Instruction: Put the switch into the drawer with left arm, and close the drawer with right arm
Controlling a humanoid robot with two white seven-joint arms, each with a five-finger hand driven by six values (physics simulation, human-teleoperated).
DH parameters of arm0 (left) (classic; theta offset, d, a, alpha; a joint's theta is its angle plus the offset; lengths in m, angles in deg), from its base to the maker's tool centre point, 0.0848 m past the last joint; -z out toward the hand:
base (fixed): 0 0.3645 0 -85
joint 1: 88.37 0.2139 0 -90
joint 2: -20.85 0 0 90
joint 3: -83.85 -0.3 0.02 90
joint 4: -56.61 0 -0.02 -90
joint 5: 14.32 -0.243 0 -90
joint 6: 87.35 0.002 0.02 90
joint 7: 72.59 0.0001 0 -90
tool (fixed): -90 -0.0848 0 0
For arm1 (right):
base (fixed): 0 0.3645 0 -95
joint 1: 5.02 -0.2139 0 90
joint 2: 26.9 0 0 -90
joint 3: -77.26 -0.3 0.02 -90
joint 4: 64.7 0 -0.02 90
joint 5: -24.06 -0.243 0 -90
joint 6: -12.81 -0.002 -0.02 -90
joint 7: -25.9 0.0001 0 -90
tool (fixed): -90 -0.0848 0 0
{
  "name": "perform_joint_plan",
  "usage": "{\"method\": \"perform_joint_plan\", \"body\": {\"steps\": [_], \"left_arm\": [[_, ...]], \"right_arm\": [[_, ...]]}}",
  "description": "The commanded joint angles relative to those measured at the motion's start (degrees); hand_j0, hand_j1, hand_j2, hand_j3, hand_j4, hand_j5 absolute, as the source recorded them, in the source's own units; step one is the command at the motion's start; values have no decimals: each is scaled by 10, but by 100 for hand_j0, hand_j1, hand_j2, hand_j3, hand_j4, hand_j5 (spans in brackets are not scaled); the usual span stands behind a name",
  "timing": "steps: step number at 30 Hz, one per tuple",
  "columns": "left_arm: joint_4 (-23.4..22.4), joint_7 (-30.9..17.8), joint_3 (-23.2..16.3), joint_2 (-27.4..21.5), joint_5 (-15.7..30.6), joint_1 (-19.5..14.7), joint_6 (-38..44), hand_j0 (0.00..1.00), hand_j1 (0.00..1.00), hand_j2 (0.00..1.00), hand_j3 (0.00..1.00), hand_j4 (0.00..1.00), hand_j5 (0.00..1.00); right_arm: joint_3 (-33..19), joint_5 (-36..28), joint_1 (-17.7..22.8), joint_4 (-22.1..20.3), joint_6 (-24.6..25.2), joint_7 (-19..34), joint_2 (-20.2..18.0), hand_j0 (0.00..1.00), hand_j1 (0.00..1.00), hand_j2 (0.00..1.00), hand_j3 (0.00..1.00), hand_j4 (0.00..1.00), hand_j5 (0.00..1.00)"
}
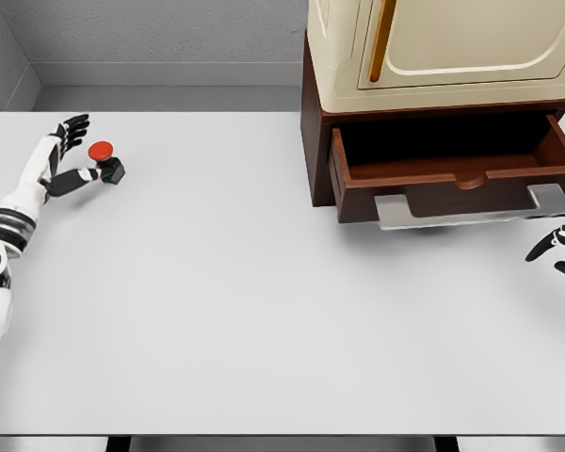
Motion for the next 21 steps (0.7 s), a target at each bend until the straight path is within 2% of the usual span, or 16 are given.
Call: {"method": "perform_joint_plan", "body": {"steps": [1, 9, 19, 21], "left_arm": [[5, 1, 0, -1, 0, 0, 0, 89, 89, 89, 89, 89, 89], [7, 1, -1, 2, -1, 8, 1, 89, 89, 89, 89, 89, 89], [-21, 1, -11, 14, -6, 4, 14, 89, 89, 89, 89, 89, 89], [-21, 1, -13, 15, -6, 4, 14, 82, 82, 82, 82, 82, 82]], "right_arm": [[0, -5, 0, 0, 2, 0, -1, 54, 54, 54, 54, 54, 54], [-1, -7, 1, 0, 2, 0, -3, 54, 54, 54, 54, 54, 54], [0, -8, 1, 0, 2, 0, -3, 55, 55, 55, 55, 55, 55], [0, -7, 1, 0, 2, 0, -3, 55, 55, 55, 55, 55, 55]]}}
